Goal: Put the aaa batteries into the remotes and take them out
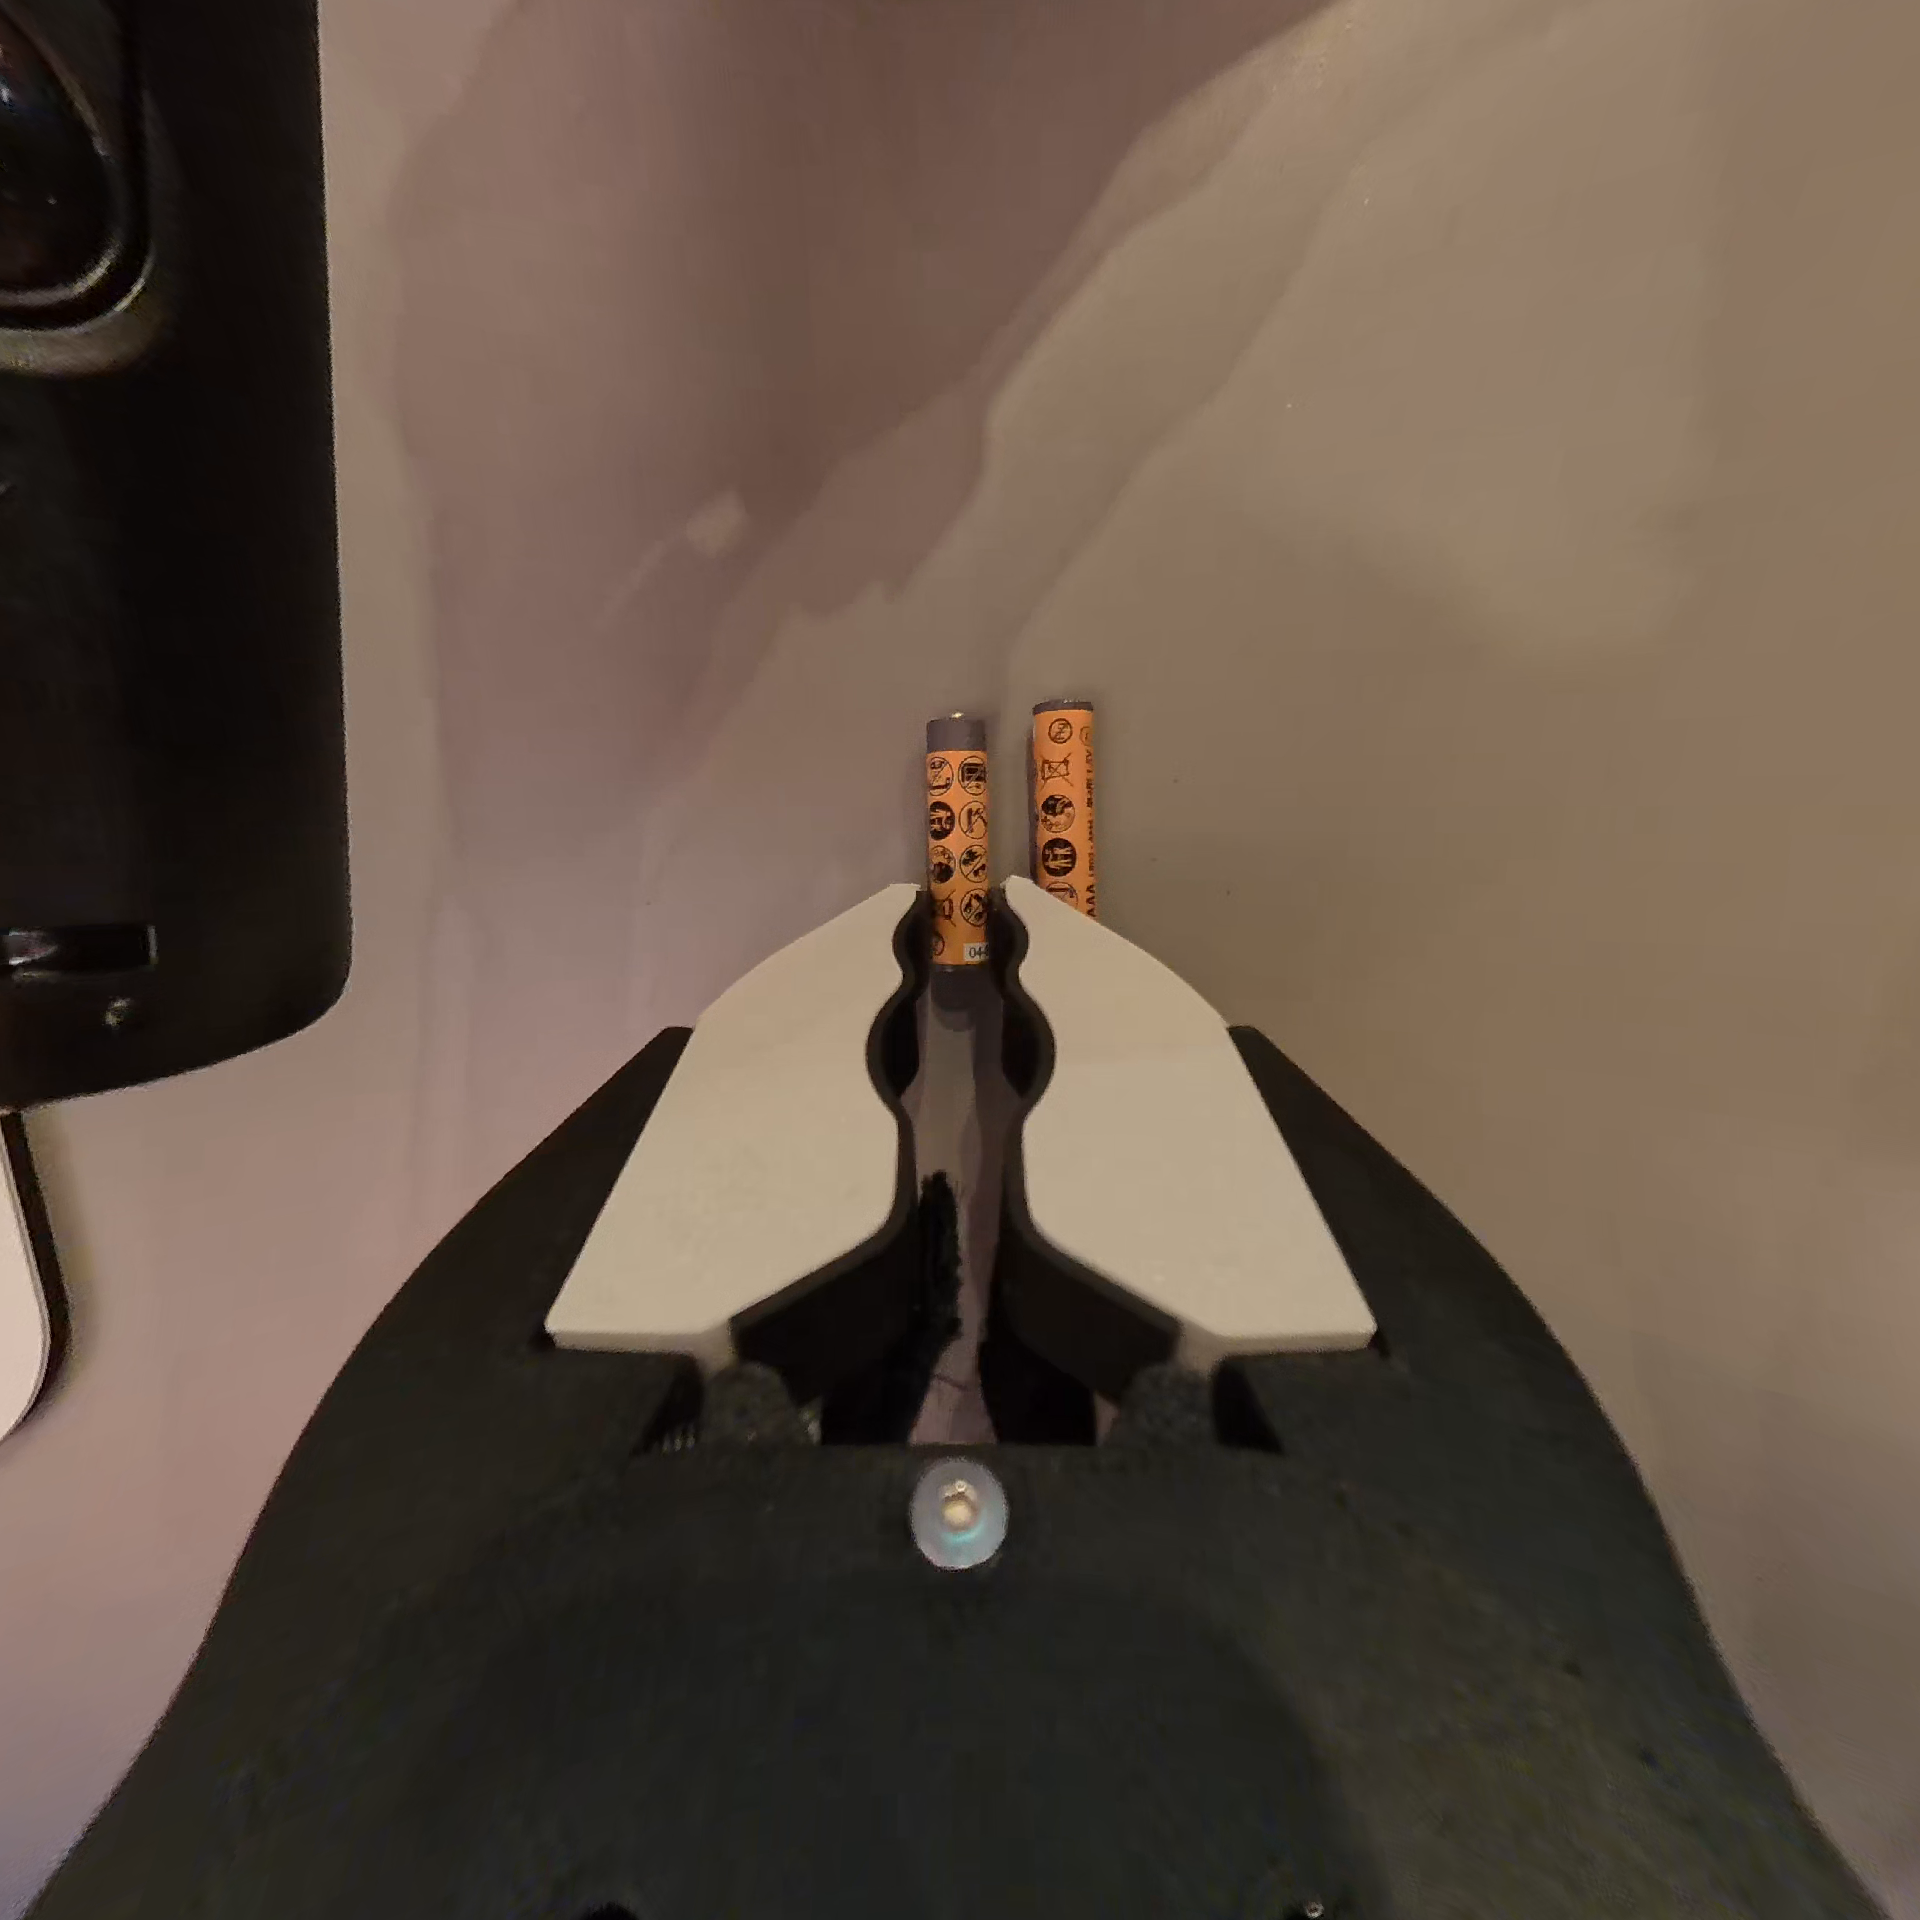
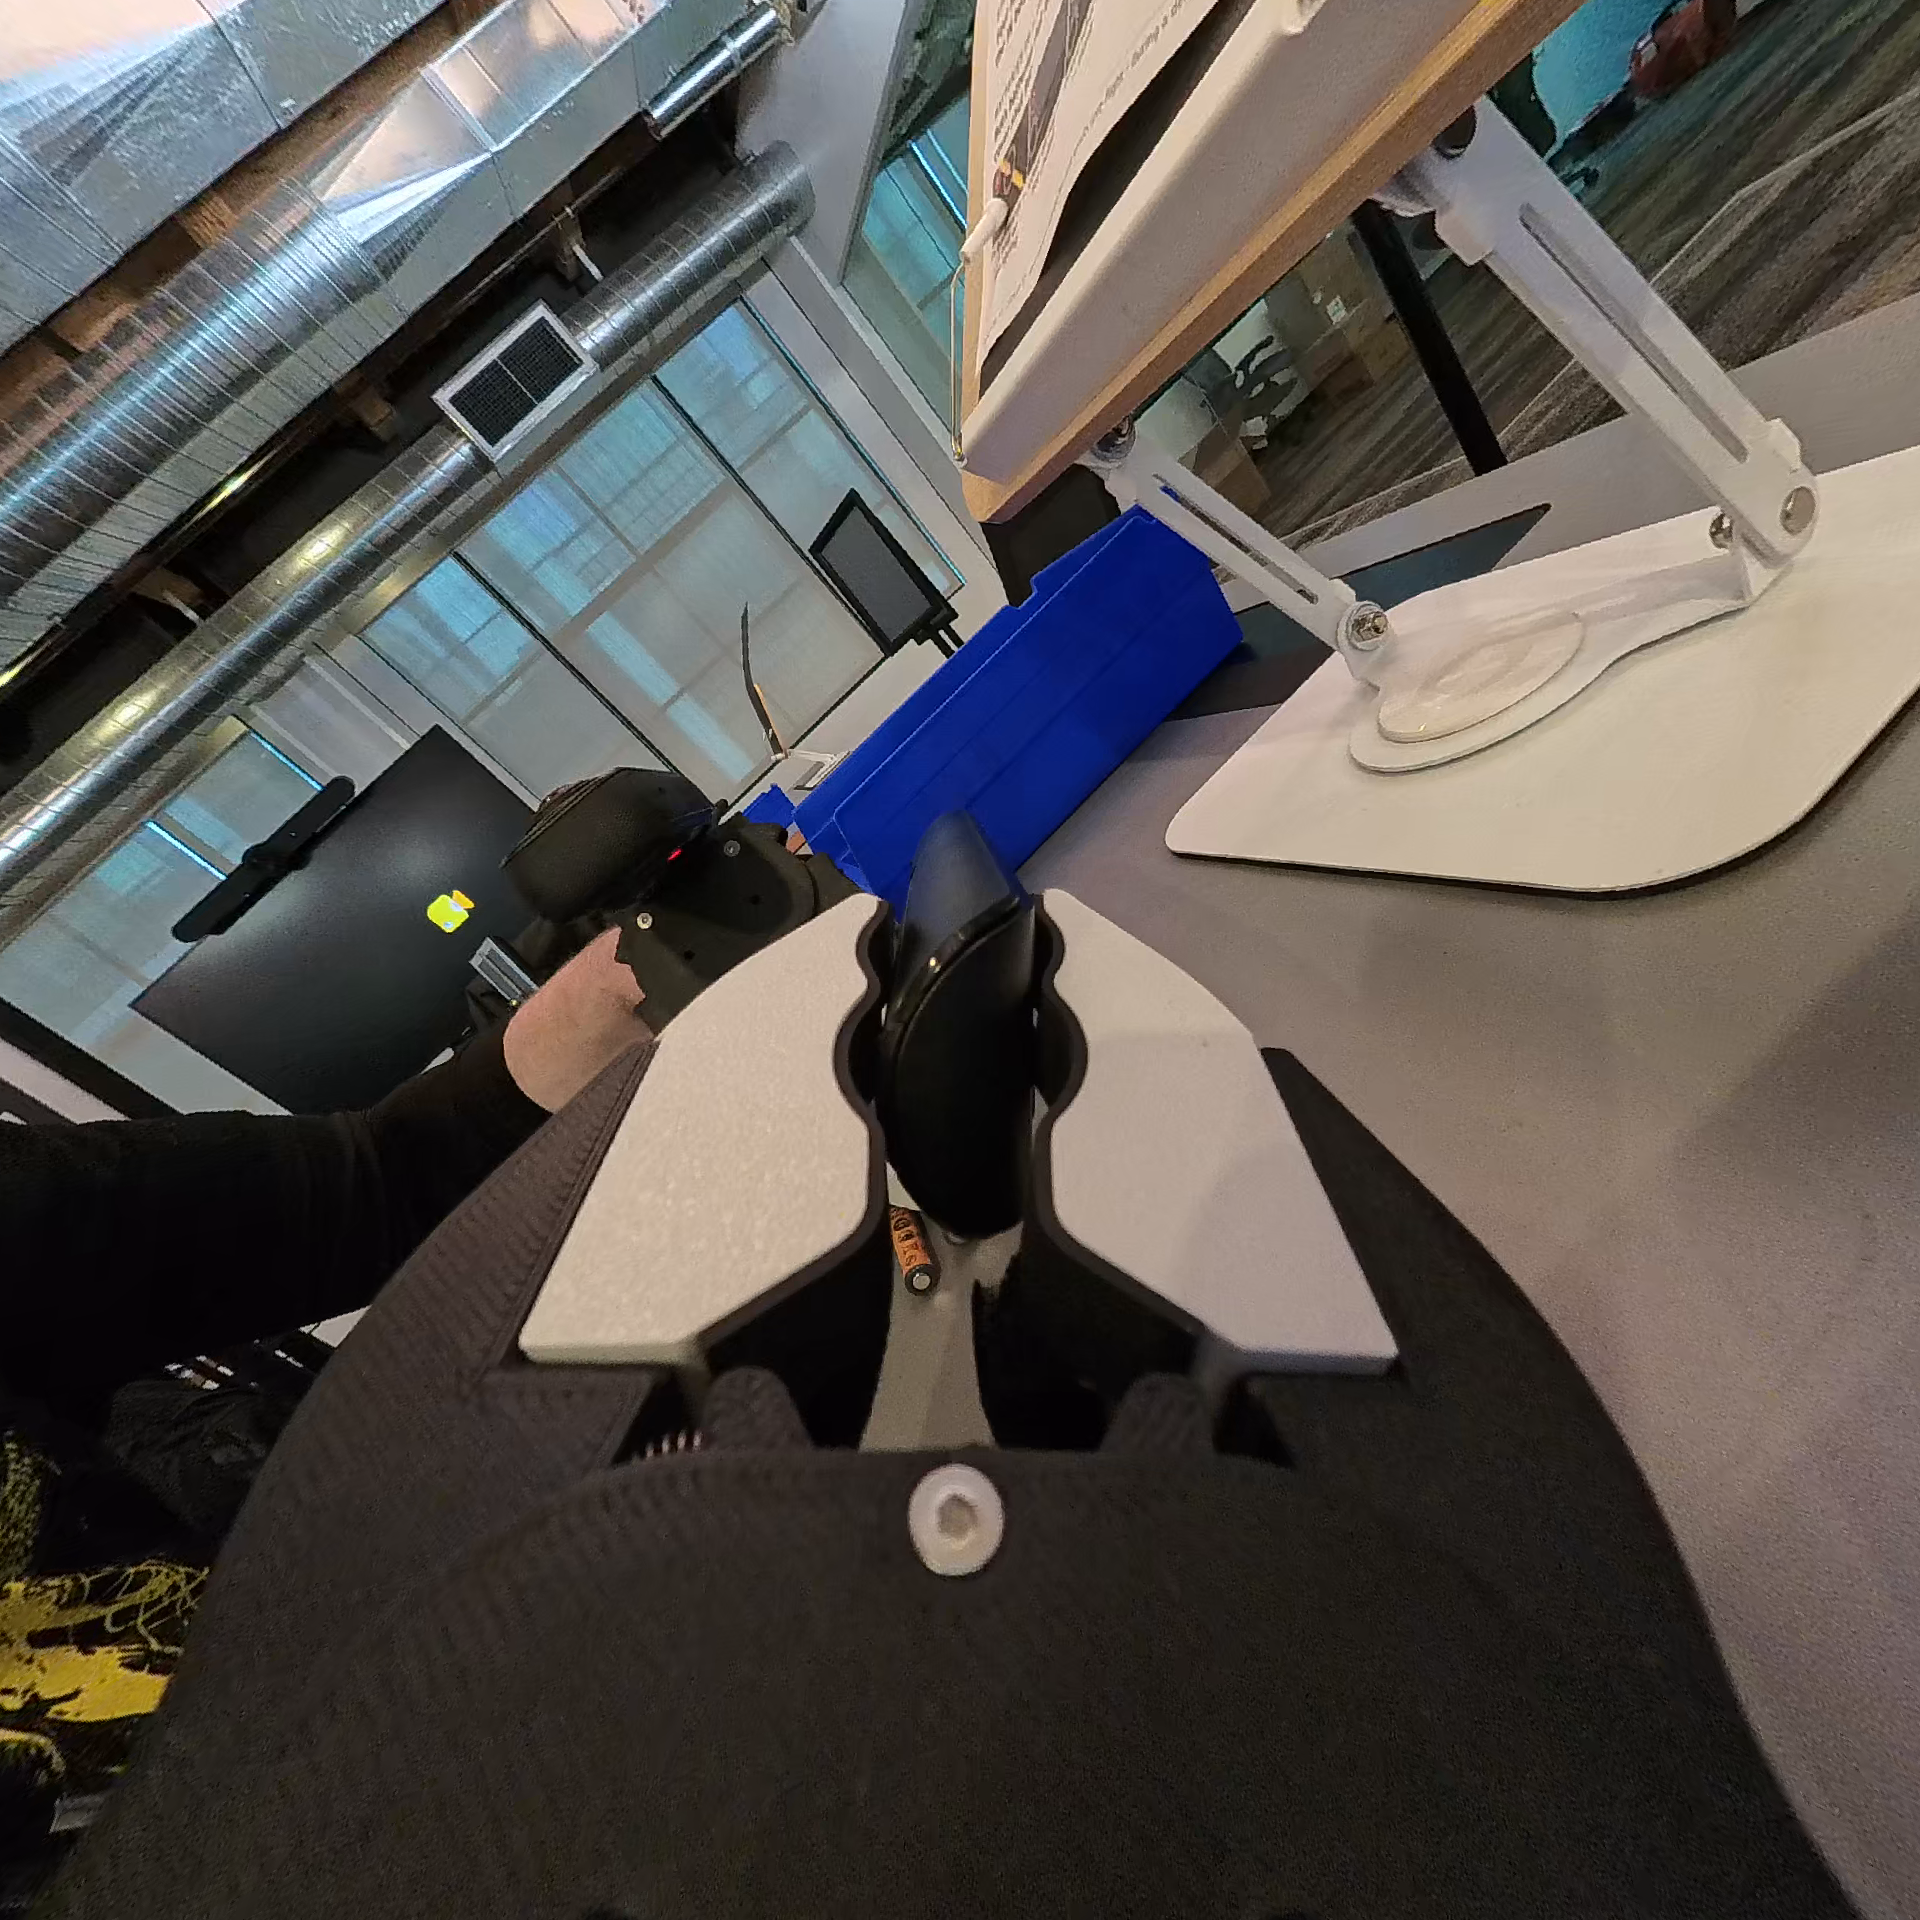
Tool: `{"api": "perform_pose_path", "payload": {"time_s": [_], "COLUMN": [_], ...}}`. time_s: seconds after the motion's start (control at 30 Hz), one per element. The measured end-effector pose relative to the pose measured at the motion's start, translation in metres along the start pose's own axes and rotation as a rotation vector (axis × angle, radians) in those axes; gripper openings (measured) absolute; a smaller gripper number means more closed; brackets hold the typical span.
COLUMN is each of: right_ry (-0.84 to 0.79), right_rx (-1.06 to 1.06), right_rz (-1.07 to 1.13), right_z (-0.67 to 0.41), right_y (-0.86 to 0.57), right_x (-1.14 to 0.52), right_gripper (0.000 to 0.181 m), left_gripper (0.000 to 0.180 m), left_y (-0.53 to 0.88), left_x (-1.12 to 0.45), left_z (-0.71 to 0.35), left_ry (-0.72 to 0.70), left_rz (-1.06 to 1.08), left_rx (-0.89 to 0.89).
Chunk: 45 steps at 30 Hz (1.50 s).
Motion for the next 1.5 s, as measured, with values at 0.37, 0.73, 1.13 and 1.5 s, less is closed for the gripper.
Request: {"api": "perform_pose_path", "payload": {"time_s": [0.37, 0.73, 1.13, 1.5], "right_ry": [0.002, 0.004, 0.0, -0.007], "right_rx": [0.003, 0.002, 0.001, -0.039], "right_rz": [0.001, 0.0, -0.01, -0.096], "right_z": [0.0, 0.0, 0.001, 0.003], "right_y": [0.0, 0.0, 0.003, 0.012], "right_x": [0.0, -0.001, -0.001, -0.005], "right_gripper": [0.024, 0.024, 0.024, 0.024], "left_gripper": [0.018, 0.02, 0.045, 0.06], "left_y": [-0.003, -0.003, 0.007, 0.022], "left_x": [0.002, 0.006, 0.049, 0.076], "left_z": [0.0, 0.0, 0.001, -0.024], "left_ry": [-0.053, -0.106, -0.381, -0.819], "left_rz": [0.025, 0.048, -0.104, -0.095], "left_rx": [0.011, 0.034, 0.156, 0.269]}}
Point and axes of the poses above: each gripper's, where its closed fingertips meet, x back along the fingers, z out of its underside, y = z × x across the jaws, the point moved 4 cm from there along x, back along the fingers, and after that the axes turned 6 degrees about z, right-handed, at the moved point
